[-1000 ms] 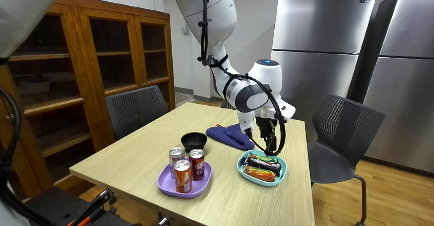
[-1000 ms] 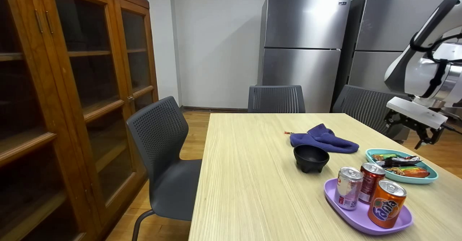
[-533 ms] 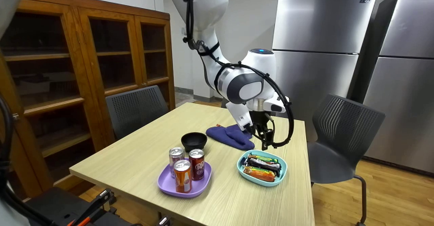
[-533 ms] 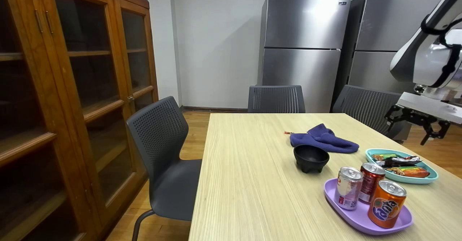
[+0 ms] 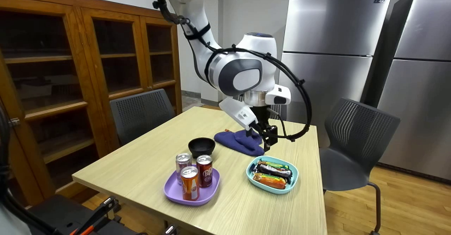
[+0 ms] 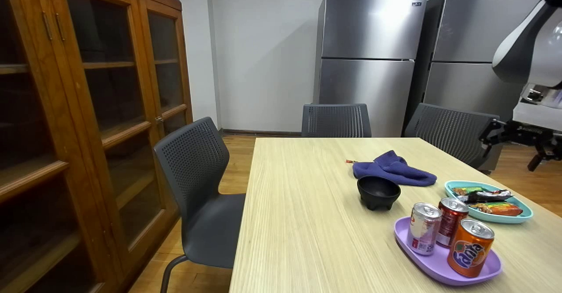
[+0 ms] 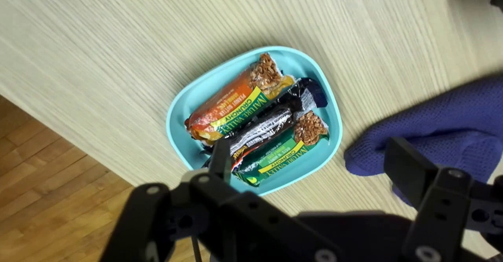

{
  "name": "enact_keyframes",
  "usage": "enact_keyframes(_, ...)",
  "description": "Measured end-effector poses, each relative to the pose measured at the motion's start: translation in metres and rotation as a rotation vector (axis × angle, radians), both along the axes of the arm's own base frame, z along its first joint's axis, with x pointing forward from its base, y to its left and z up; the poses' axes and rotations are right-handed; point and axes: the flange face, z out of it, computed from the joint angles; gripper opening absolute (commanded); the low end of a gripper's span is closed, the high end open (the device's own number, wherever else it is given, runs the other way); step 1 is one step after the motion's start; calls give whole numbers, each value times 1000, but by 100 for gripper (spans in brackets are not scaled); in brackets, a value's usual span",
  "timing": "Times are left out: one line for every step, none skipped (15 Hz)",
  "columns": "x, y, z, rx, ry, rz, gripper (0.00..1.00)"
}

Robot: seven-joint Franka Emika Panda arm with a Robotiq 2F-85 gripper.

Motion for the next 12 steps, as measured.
enact_keyframes(-7,5,4,-4,2,31,100)
enact_keyframes(-14,9,8,-8,4,60,100)
enact_keyframes(-20,13,11,-11,7,88,100)
enact_keyframes(-27,18,14,-14,9,116,100)
enact_keyframes(-34,23,16,-16,11,144,100)
enact_keyframes(-41,28,19,-18,14,172,100)
enact_keyframes(-48,33,21,-20,17,199,100)
enact_keyframes(-55,39,22,-24,24,222,100)
enact_keyframes(-62,43,21,-37,41,250,100)
enact_keyframes(-71,46,15,-56,73,272,100)
enact_keyframes(-80,47,7,-65,104,276,100)
enact_keyframes(-86,46,1,-67,121,277,100)
